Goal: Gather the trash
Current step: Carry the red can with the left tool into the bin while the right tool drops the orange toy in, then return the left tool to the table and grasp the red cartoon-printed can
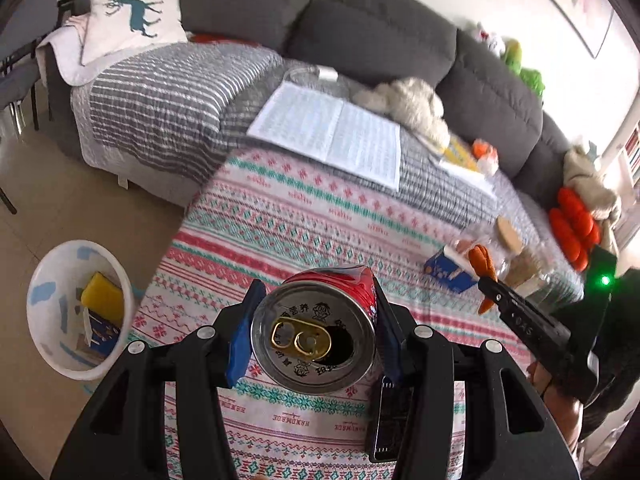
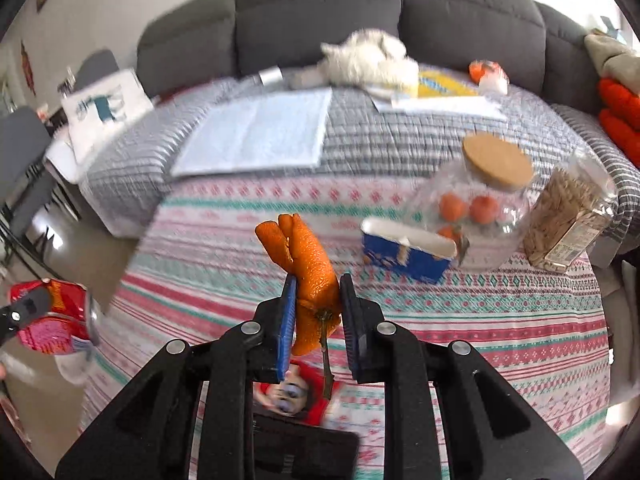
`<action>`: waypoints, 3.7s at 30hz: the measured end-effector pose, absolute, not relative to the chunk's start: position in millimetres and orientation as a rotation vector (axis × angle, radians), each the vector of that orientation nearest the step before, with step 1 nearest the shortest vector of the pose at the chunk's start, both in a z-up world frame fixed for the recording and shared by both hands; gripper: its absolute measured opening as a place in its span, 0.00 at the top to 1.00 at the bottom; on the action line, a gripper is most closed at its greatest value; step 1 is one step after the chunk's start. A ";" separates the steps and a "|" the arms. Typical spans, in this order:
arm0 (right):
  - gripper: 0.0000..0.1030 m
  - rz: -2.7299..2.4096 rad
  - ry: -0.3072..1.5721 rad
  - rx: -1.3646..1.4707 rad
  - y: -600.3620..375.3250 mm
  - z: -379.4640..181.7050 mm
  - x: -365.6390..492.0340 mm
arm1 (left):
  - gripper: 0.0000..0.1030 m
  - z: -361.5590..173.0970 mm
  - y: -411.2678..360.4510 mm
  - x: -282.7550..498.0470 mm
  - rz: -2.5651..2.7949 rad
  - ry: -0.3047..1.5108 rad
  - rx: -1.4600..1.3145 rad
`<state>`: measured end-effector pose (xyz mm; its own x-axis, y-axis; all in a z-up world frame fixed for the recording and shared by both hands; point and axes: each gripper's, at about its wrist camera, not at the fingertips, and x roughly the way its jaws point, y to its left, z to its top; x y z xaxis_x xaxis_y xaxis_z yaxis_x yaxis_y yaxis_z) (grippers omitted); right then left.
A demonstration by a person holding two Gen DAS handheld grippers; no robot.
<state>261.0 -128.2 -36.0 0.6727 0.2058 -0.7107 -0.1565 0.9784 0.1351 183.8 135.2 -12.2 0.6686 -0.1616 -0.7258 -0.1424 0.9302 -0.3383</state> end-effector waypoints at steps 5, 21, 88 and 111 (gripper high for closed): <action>0.80 0.224 0.721 0.103 -97.6 -20.5 240.9 | 0.51 1.1 155.0 176.3 0.007 0.780 -0.422; 0.80 0.315 0.624 0.042 -12.1 -27.7 220.3 | 0.51 -3.2 232.0 161.7 0.181 0.728 -0.475; 0.07 0.325 0.640 -0.126 156.9 -25.4 182.6 | 0.09 16.1 359.7 101.9 0.696 0.683 -0.466; 0.07 -0.027 0.695 -0.025 -93.9 -41.3 224.3 | 0.07 -16.0 144.2 195.6 0.369 0.829 -0.076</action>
<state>224.3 -93.9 -41.3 0.7676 -0.0332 -0.6401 0.0165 0.9993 -0.0321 195.6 144.2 -16.0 0.6164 0.2904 -0.7320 -0.3493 0.9339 0.0764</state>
